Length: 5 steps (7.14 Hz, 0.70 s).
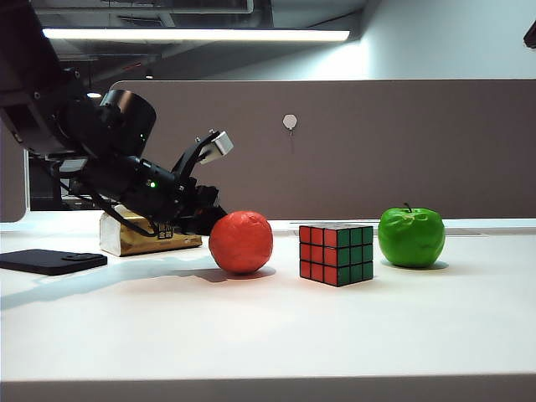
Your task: Move all the fruits on the tabletop near the face of the Rubik's cube that has the color most similar to each fruit.
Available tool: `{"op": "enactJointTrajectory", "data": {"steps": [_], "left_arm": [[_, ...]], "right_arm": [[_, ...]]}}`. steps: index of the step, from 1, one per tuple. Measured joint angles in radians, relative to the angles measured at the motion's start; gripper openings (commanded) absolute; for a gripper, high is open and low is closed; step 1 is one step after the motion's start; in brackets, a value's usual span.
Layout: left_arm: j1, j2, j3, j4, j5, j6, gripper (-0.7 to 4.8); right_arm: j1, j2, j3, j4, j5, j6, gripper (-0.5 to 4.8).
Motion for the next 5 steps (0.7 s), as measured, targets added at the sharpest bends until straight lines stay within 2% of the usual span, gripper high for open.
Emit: {"op": "enactJointTrajectory", "data": {"steps": [1, 3, 5], "left_arm": [[-0.058, -0.01, 0.0, -0.137, 0.037, 0.003, -0.05], [-0.116, -0.01, 0.0, -0.143, 0.029, 0.003, -0.05], [-0.116, -0.01, 0.0, -0.169, 0.018, 0.001, -0.05]], "right_arm": [[0.0, 0.0, 0.0, 0.0, 0.0, 0.0, 0.0], [0.0, 0.0, 0.0, 0.0, 0.001, 0.0, 0.0], [0.0, 0.0, 0.0, 0.0, 0.001, 0.0, 0.0]]}}
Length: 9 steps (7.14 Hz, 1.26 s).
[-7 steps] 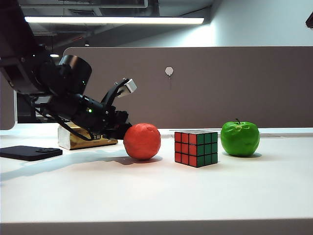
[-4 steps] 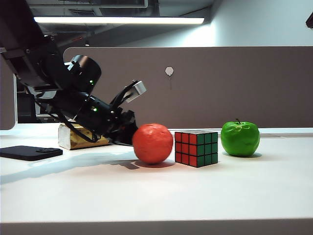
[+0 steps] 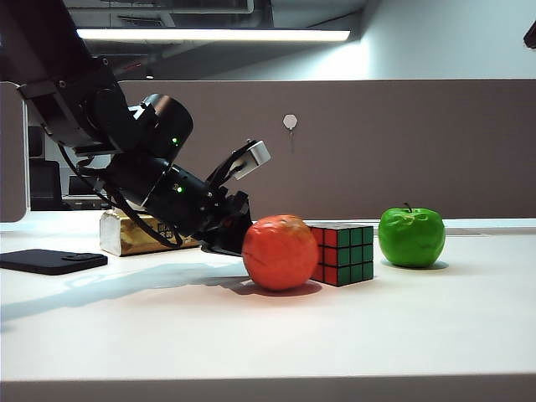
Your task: Move all the fruits on the tabletop near the face of the Rubik's cube that has the color most similar to each fruit.
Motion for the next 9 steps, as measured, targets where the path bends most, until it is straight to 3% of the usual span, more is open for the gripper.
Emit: {"op": "enactJointTrajectory", "data": {"steps": [4, 6, 7, 8, 9], "left_arm": [[0.0, 0.0, 0.0, 0.028, -0.018, -0.001, -0.05], [0.0, -0.021, -0.001, 0.103, -0.052, -0.001, -0.05], [0.002, -0.085, 0.002, 0.217, -0.178, -0.056, -0.05], [0.001, -0.1, 0.002, 0.219, -0.181, -0.069, -0.05], [0.001, -0.148, 0.002, 0.222, -0.182, -0.118, -0.05]], "right_arm": [[0.0, 0.0, 0.0, 0.0, 0.003, 0.0, 0.0], [-0.001, 0.007, -0.001, 0.103, 0.052, 0.0, -0.01], [-0.001, 0.35, 0.06, 0.37, 0.051, 0.001, -0.01], [-0.001, 0.421, 0.108, 0.396, 0.052, 0.002, 0.0], [-0.001, 0.654, 0.332, 0.406, 0.051, 0.092, -0.01]]}}
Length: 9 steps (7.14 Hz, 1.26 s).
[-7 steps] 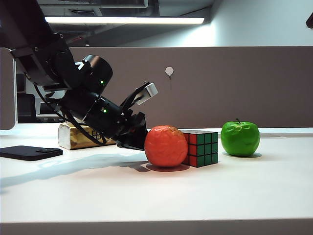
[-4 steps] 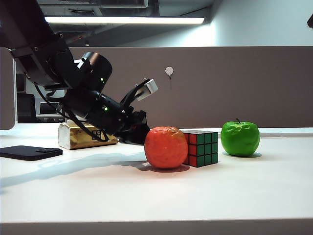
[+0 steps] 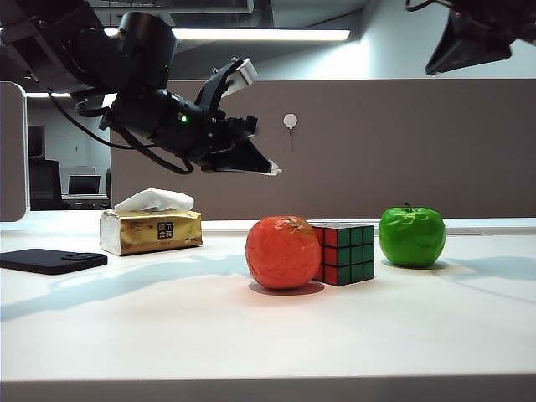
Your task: Move all the fruits on the tabletop near the face of the Rubik's cube that has the color most similar to each fruit.
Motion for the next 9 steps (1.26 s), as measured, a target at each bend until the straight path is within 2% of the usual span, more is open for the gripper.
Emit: {"op": "enactJointTrajectory", "data": {"steps": [1, 2, 8, 9], "left_arm": [[0.0, -0.006, 0.002, 0.0, 0.0, -0.03, -0.05], [0.0, -0.006, 0.002, -0.001, -0.001, -0.059, -0.05], [0.0, -0.006, 0.002, -0.001, -0.001, -0.06, -0.05], [0.0, -0.006, 0.002, 0.0, -0.001, -0.06, -0.05]], "right_arm": [[0.0, 0.084, 0.081, -0.014, 0.0, 0.069, -0.01], [0.0, 0.219, 0.193, -0.147, 0.0, 0.212, -0.01], [0.0, 0.37, 0.212, -0.216, -0.003, 0.23, -0.01], [0.0, 0.41, 0.227, -0.218, -0.027, 0.245, -0.01]]}}
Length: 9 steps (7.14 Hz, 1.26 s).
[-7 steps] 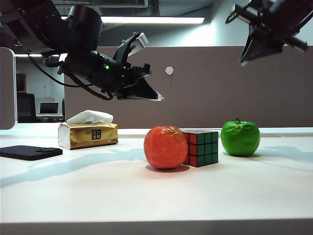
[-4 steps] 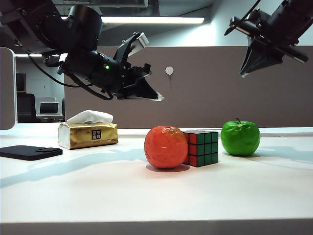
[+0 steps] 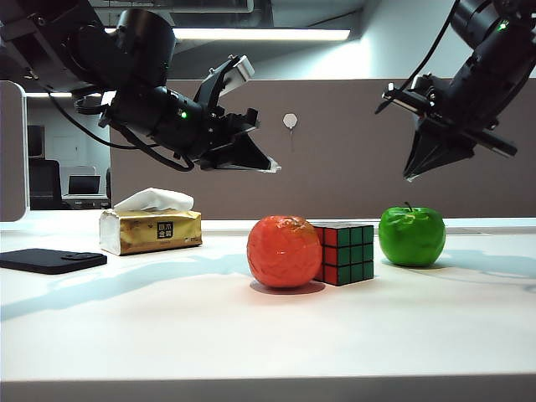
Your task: Move all the fruits on the tabletop near the face of the Rubik's cube that has the color most similar to each fruit.
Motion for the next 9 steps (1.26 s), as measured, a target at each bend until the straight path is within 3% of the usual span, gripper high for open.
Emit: {"op": "enactJointTrajectory", "data": {"steps": [6, 8, 9], "left_arm": [[0.0, 0.0, 0.0, 0.0, 0.0, -0.003, -0.05], [0.0, 0.0, 0.0, 0.0, 0.0, -0.019, -0.05], [0.0, 0.0, 0.002, -0.001, 0.0, -0.019, -0.05]], "right_arm": [[0.0, 0.008, 0.003, -0.14, -0.002, 0.007, -0.01], [0.0, 0.026, 0.018, -0.01, -0.001, 0.005, -0.01], [0.0, 0.165, 0.152, -0.036, 0.003, 0.008, -0.01]]}}
